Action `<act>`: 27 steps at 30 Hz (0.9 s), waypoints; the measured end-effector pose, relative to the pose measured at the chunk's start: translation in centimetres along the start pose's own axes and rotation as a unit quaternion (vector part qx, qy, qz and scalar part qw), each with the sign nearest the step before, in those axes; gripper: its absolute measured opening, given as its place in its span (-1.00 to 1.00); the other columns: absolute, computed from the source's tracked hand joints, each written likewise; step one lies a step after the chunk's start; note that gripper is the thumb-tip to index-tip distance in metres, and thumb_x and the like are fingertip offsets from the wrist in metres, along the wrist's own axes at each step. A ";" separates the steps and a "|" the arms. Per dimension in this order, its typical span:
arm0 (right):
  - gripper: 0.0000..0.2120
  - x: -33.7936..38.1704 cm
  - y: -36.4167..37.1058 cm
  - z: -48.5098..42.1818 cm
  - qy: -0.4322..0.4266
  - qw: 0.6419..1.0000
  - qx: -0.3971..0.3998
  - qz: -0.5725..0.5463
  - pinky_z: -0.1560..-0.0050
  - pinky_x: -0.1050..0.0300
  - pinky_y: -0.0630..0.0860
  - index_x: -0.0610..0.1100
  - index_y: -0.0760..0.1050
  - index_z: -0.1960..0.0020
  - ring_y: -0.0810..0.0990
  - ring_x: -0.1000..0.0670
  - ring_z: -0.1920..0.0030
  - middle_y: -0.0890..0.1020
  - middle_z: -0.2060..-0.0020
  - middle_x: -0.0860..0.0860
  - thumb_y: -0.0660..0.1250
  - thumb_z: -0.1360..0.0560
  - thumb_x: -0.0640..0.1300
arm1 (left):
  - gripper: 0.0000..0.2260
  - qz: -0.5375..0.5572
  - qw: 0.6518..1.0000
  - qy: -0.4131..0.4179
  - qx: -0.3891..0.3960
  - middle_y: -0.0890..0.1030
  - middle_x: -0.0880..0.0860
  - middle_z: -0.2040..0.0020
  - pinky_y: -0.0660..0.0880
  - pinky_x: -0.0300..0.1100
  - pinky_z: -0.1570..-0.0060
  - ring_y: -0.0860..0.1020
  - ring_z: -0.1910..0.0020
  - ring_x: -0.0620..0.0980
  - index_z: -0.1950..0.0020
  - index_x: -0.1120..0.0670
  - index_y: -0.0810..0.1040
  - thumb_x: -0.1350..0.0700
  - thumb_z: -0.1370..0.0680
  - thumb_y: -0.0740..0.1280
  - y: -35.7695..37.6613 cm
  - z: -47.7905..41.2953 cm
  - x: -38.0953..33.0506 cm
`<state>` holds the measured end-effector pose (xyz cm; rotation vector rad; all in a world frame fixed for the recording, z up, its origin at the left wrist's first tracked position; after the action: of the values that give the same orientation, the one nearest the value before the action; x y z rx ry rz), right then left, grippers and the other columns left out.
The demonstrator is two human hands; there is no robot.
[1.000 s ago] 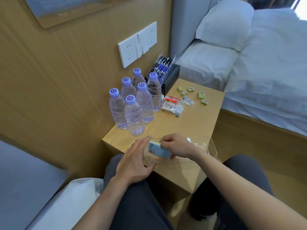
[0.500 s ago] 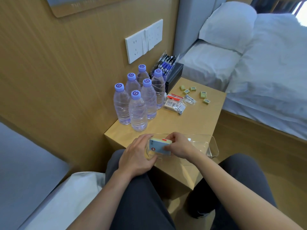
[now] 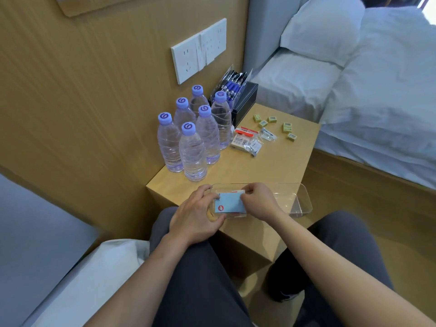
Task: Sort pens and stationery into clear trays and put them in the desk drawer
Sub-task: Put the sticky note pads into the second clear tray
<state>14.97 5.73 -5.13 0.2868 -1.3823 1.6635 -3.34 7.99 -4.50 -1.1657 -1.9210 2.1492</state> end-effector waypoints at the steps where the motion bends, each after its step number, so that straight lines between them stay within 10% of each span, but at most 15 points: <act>1: -0.76 0.1 -0.2 0.2 -0.013 1.000 0.000 0.013 0.11 0.00 0.57 -0.22 0.59 -0.06 0.60 -0.10 0.06 0.64 0.08 -0.04 0.21 -0.48 -0.26 | -0.45 -0.002 1.000 0.000 0.002 0.30 -0.09 -0.51 0.49 -0.15 -0.21 0.31 -0.45 -0.09 -0.41 -0.08 0.45 -0.23 -0.47 0.37 0.1 -0.2 0.0; 11: -0.51 -0.8 -1.5 0.8 -0.107 0.985 0.036 0.133 -0.10 0.02 0.51 -0.12 0.25 -0.48 0.56 -0.09 -0.21 0.54 -0.29 -0.05 0.22 -0.59 -0.05 | -0.47 -0.036 0.999 0.002 0.037 0.24 -0.10 -0.56 0.51 -0.07 -0.24 0.25 -0.50 -0.07 -0.42 -0.09 0.46 -0.27 -0.50 0.33 0.8 -1.9 -0.6; 27: -0.83 1.3 -10.0 -8.4 -0.168 0.980 -0.093 0.054 0.07 0.07 0.58 -0.05 0.62 -0.03 0.60 0.05 0.10 0.65 0.13 0.09 0.26 -0.55 -0.17 | -0.55 0.048 0.998 0.013 -0.033 0.21 -0.26 -0.52 0.41 -0.29 0.01 0.37 -0.33 -0.26 -0.31 -0.11 0.49 -0.23 -0.47 0.35 3.6 -7.9 -2.2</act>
<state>24.86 13.07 -0.58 0.4047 -1.8226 1.6093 4.04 12.74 -6.17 -1.3181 -1.9781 2.1188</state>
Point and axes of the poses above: each hand's wrist, its own z-axis away from the middle knuckle, its own y-axis out of the palm, x = y × z, the point moved 8 cm from there along -z, towards the middle knuckle
